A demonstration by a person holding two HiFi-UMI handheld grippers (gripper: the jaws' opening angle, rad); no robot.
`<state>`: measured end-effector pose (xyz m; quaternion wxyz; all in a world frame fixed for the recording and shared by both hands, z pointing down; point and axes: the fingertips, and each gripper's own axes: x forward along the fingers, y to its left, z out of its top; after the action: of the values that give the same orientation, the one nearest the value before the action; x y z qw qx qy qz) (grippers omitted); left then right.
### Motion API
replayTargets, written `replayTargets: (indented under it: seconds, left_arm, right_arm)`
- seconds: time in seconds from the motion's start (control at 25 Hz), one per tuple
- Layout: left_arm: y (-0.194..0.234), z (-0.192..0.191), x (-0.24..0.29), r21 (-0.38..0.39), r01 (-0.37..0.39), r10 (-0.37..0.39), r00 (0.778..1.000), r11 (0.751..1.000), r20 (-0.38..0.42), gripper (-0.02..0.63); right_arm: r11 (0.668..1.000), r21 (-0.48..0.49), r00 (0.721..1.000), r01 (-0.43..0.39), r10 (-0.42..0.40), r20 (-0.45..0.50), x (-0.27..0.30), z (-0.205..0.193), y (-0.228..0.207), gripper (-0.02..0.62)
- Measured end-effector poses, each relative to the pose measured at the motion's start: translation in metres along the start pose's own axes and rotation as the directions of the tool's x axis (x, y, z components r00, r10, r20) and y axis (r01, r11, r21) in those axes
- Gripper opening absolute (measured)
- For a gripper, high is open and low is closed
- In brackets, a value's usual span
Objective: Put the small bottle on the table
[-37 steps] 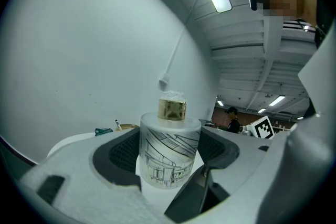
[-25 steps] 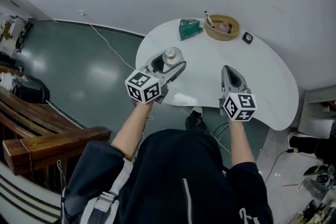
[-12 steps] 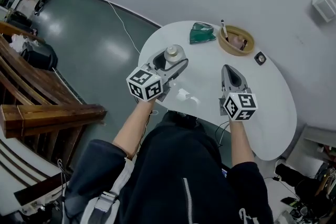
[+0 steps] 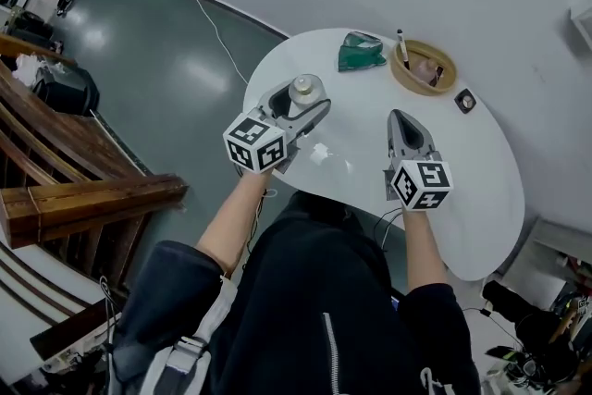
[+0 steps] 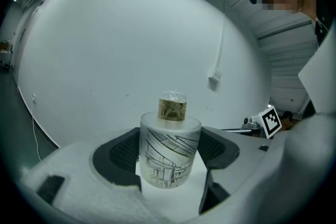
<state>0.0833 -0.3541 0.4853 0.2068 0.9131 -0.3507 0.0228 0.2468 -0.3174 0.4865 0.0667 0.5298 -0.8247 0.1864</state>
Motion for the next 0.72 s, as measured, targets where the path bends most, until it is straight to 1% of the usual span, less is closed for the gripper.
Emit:
replayTargets:
  seconds: [0.2, 0.4, 0.6, 0.72]
  left_arm:
    - [0.011, -0.031, -0.005, -0.039, -0.002, 0.0, 0.999, 0.999, -0.035, 0.339]
    - [0.027, -0.076, -0.009, -0.074, -0.03, 0.022, 0.993, 0.997, -0.114, 0.339]
    - [0.043, -0.124, -0.013, -0.054, -0.063, 0.05, 0.975, 0.997, -0.216, 0.339]
    - [0.051, -0.148, -0.01, -0.01, -0.071, 0.066, 0.961, 0.997, -0.267, 0.339]
  right_arm:
    - [1.0, 0.012, 0.999, -0.004, 0.005, -0.045, 0.01, -0.018, 0.008, 0.002]
    - [1.0, 0.029, 0.995, -0.007, 0.01, -0.099, 0.021, -0.042, 0.014, 0.002]
    - [0.999, 0.047, 0.991, 0.0, 0.006, -0.133, 0.023, -0.06, 0.019, 0.002]
    - [0.999, 0.049, 0.989, 0.013, -0.005, -0.15, 0.022, -0.066, 0.015, 0.002]
